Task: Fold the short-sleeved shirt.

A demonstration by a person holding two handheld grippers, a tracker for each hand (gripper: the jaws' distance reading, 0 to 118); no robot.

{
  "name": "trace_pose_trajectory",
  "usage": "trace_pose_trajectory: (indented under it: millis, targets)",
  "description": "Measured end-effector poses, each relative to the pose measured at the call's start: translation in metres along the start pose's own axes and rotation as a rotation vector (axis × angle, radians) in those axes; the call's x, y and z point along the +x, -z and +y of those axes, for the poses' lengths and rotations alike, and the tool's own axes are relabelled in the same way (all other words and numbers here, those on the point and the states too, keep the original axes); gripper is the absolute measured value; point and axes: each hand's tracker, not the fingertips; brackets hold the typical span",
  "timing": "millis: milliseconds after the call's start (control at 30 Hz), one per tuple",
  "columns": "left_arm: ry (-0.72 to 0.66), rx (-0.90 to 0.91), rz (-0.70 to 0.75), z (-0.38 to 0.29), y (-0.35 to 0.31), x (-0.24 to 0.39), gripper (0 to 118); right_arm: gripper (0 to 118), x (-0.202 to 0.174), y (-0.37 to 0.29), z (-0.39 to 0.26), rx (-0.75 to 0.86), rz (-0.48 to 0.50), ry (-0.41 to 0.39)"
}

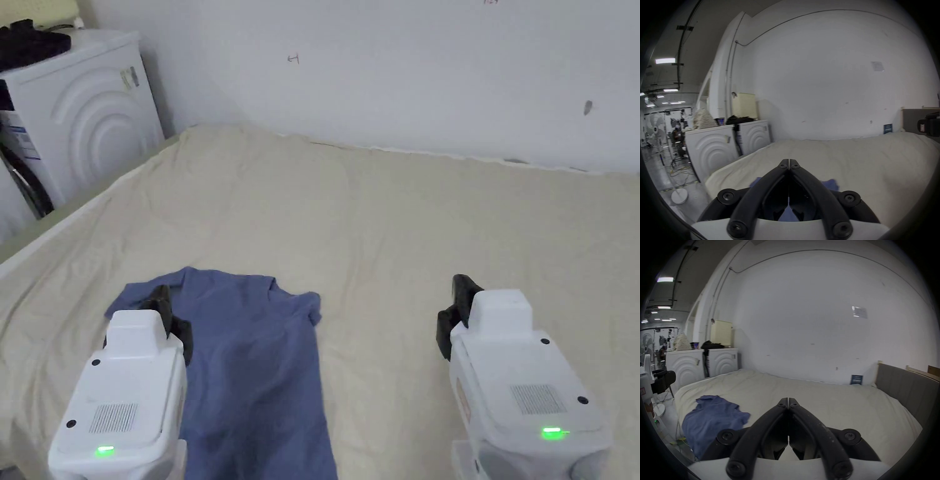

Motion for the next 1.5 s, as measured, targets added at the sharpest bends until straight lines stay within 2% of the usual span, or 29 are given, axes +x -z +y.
trace_pose_trajectory:
  millis: [167, 333, 500, 633, 667, 733, 800, 833, 867, 1033, 1067, 1167, 1200, 1233, 1267, 1367, 1400, 1500]
  targets:
    - [0.012, -0.039, 0.081, -0.009, -0.005, -0.045, 0, 1, -0.040, 0.011, 0.003, 0.005, 0.090, -0.006]
    - [0.010, -0.103, 0.100, -0.014, -0.003, -0.061, 0, 1, -0.060, 0.015, 0.002, 0.001, 0.131, -0.005]
    - [-0.012, -0.252, 0.005, -0.022, 0.021, -0.055, 0, 1, -0.060, 0.015, -0.002, -0.014, 0.145, -0.009]
    - [-0.060, -0.386, -0.079, -0.027, 0.051, -0.038, 1, 1, -0.047, 0.016, -0.006, -0.028, 0.118, -0.015]
    - [-0.089, -0.415, -0.084, -0.028, 0.058, -0.033, 5, 1, -0.043, 0.017, -0.007, -0.032, 0.107, -0.015]
    - [-0.129, -0.520, -0.111, -0.032, 0.081, -0.022, 42, 1, -0.033, 0.018, -0.008, -0.039, 0.082, -0.015]
    - [-0.155, -0.640, -0.135, -0.042, 0.105, -0.011, 94, 1, -0.023, 0.019, -0.009, -0.043, 0.057, -0.017]
    - [-0.172, -0.690, -0.139, -0.048, 0.115, -0.005, 108, 1, -0.017, 0.021, -0.010, -0.045, 0.045, -0.018]
    - [-0.191, -0.702, -0.137, -0.056, 0.124, 0.002, 115, 1, -0.012, 0.022, -0.010, -0.049, 0.034, -0.020]
    - [-0.167, -0.871, -0.110, -0.102, 0.168, 0.029, 112, 1, 0.014, 0.026, -0.017, -0.072, -0.018, -0.020]
    - [-0.153, -0.913, -0.104, -0.113, 0.176, 0.034, 109, 1, 0.019, 0.026, -0.019, -0.077, -0.029, -0.020]
    - [-0.156, -1.006, -0.080, -0.143, 0.188, 0.044, 84, 1, 0.033, 0.027, -0.025, -0.094, -0.056, -0.026]
    - [-0.159, -1.029, -0.095, -0.149, 0.188, 0.046, 84, 1, 0.036, 0.027, -0.027, -0.100, -0.061, -0.026]
    - [-0.143, -0.951, -0.074, -0.145, 0.180, 0.047, 80, 1, 0.040, 0.028, -0.029, -0.108, -0.067, -0.024]
    - [-0.132, -0.934, -0.085, -0.140, 0.176, 0.048, 69, 1, 0.043, 0.029, -0.031, -0.116, -0.073, -0.022]
    - [-0.129, -0.923, -0.119, -0.129, 0.167, 0.053, 9, 1, 0.051, 0.029, -0.035, -0.128, -0.083, -0.006]
    - [-0.121, -0.921, -0.122, -0.128, 0.168, 0.054, 3, 1, 0.053, 0.029, -0.036, -0.130, -0.083, -0.003]
    - [-0.129, -0.925, -0.131, -0.127, 0.169, 0.050, 2, 1, 0.057, 0.026, -0.035, -0.130, -0.087, 0.000]
